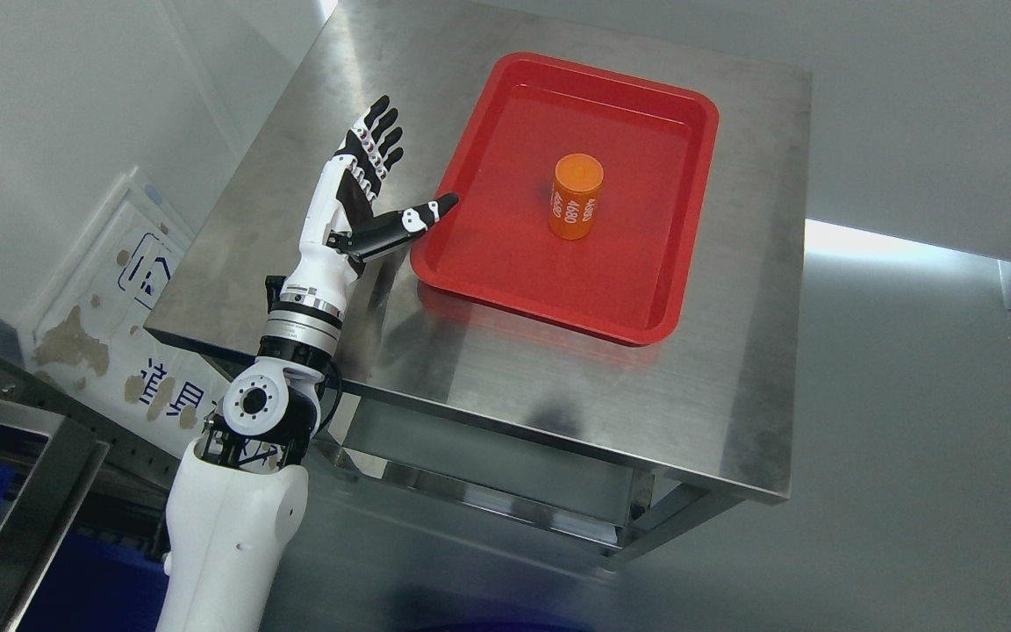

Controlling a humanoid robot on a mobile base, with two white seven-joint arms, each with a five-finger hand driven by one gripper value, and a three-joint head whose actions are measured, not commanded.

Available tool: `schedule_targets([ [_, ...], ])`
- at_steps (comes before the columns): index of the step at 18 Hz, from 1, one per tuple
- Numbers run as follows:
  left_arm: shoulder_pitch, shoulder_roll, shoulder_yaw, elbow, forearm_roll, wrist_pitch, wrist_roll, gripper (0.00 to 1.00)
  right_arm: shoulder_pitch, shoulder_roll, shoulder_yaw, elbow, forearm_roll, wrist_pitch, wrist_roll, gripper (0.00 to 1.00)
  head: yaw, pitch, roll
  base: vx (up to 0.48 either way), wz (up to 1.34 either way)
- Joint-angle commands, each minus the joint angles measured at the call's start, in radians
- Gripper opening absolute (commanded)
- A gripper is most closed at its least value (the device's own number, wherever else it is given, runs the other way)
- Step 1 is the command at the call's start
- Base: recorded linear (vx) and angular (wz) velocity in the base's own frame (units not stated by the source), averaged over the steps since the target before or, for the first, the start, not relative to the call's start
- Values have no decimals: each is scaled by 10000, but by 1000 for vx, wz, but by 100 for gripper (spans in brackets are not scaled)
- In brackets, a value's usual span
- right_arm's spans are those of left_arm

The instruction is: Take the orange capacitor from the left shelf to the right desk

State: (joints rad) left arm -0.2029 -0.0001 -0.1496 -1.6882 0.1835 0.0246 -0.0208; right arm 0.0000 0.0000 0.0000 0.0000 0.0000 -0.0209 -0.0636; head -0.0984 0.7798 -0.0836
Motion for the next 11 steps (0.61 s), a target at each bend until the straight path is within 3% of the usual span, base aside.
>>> schedule_targets([
  [1,157,175,131,-237,-9,15,9,100,199,-175,-169,-175,31,-6,7,100,0,0,0,0,0],
  [11,157,175,131,-253,-9,291,9,100,199,-175,-169,-175,31,-6,7,100,0,0,0,0,0],
])
